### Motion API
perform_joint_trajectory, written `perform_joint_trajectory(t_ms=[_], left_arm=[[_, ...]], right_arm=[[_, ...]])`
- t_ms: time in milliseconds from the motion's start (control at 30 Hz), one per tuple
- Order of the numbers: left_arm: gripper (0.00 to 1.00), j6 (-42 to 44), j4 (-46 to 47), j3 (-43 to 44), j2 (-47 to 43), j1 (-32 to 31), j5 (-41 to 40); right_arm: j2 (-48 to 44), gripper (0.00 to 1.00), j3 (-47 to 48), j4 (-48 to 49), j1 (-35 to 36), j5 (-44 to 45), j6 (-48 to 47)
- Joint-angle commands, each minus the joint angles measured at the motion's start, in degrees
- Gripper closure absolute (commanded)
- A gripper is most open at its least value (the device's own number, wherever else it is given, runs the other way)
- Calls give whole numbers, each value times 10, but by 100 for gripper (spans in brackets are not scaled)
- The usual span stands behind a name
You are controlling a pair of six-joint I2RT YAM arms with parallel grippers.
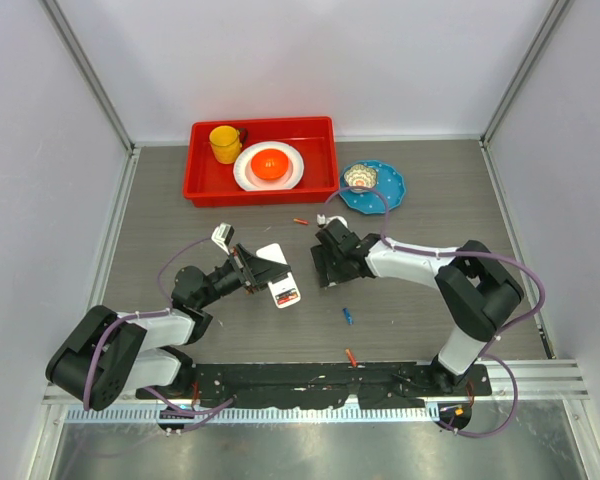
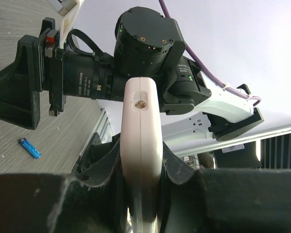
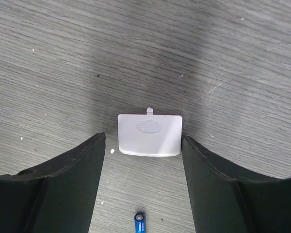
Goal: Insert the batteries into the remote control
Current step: Pick up the battery cover at the center of the board.
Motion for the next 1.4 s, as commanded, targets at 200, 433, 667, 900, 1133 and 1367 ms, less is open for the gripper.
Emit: perform_joint_trajectory(t_ms=[200, 433, 667, 900, 1133, 1367], left_arm=[[100, -1, 147, -2, 1, 3, -7], [100, -1, 147, -2, 0, 3, -5], [100, -1, 147, -5, -4, 3, -8], [100, -1, 147, -6, -5, 2, -9], [100, -1, 147, -1, 1, 3, -24], [100, -3, 145, 21, 28, 3, -59]], right_arm=[[11, 30, -6, -51, 29, 30, 19], [22, 32, -11, -58, 35, 30, 17], [30, 38, -11, -59, 35, 32, 19], [37, 45, -16, -58, 35, 38, 18], [-17, 61, -23, -70, 35, 82, 15], [-134, 63, -12, -129, 36, 90, 4]])
